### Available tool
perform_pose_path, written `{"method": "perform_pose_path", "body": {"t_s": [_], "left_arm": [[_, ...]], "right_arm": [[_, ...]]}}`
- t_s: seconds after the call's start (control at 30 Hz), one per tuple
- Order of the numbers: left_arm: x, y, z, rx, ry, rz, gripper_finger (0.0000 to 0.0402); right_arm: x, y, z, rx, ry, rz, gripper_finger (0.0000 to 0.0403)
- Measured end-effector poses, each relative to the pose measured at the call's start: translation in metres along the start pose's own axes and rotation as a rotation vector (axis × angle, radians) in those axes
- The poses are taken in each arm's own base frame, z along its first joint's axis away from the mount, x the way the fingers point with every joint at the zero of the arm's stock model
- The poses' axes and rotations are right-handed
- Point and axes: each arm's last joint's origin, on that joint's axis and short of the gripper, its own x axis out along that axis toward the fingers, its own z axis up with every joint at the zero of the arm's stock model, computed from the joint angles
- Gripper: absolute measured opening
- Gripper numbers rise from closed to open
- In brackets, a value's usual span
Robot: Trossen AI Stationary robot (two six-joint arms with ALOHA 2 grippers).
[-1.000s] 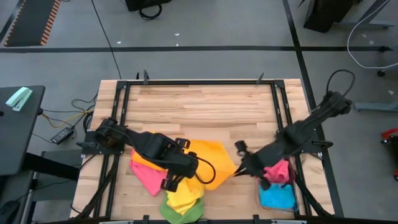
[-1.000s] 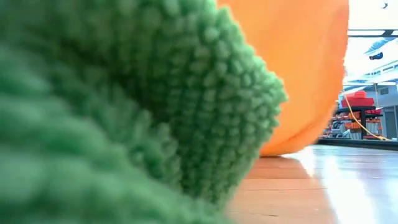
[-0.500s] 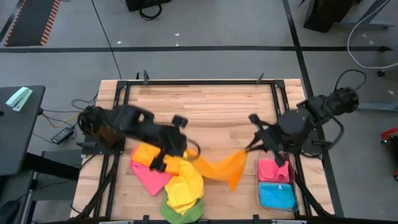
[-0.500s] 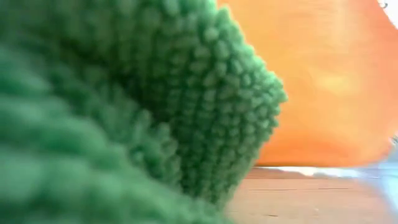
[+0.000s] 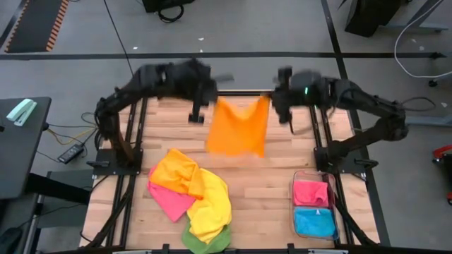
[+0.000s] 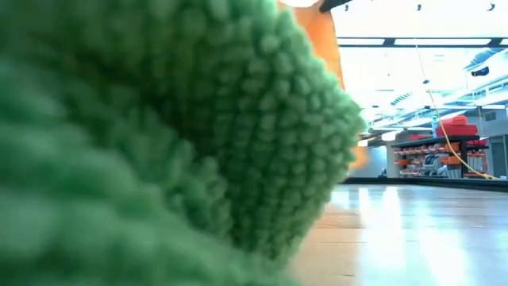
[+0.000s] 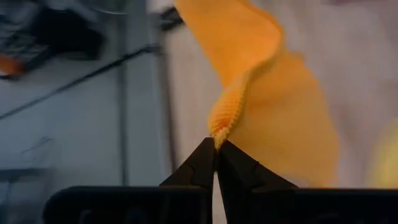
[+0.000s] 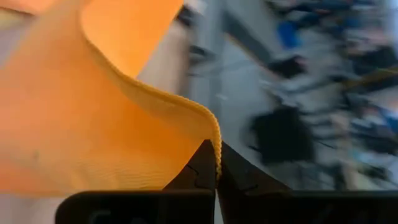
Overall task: Fold microfiber towels
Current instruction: Fold the orange towel
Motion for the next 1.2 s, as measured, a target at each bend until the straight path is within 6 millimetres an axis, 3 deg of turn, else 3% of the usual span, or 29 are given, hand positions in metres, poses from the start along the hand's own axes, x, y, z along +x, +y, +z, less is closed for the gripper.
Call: {"method": "perform_pose_path", "body": {"t_s": [0.17, 0.27, 0.4, 0.5, 0.6, 0.77, 0.87, 1.03, 1.2], "left_arm": [[-0.009, 0.044, -0.015, -0.009, -0.111, 0.125, 0.0008], [-0.009, 0.046, -0.017, 0.004, -0.113, 0.109, 0.0016], [-0.004, 0.026, -0.016, 0.007, -0.064, -0.030, 0.0026], [0.006, 0.004, -0.012, -0.056, -0.039, -0.202, 0.0015], [0.033, -0.025, -0.015, -0.116, 0.060, -0.381, 0.0008], [0.086, -0.093, -0.025, -0.093, 0.245, -0.563, 0.0022], [0.108, -0.133, -0.028, -0.071, 0.281, -0.613, 0.0022], [0.119, -0.186, -0.026, -0.050, 0.259, -0.651, 0.0008], [0.120, -0.220, -0.021, -0.077, 0.208, -0.672, 0.0026]], "right_arm": [[0.002, -0.040, -0.011, -0.025, -0.058, -0.235, 0.0006], [0.001, -0.041, -0.010, -0.050, -0.131, -0.196, 0.0006], [0.010, -0.023, -0.013, -0.017, -0.148, 0.043, 0.0006], [0.022, -0.002, -0.016, 0.073, -0.075, 0.284, 0.0006], [0.039, 0.024, -0.013, 0.174, 0.015, 0.509, 0.0006], [0.062, 0.085, -0.003, 0.155, 0.109, 0.738, 0.0006], [0.068, 0.121, 0.004, 0.128, 0.122, 0.809, 0.0006], [0.067, 0.168, 0.014, 0.126, 0.071, 0.860, 0.0006], [0.064, 0.209, 0.014, 0.148, 0.024, 0.920, 0.0006]]}}
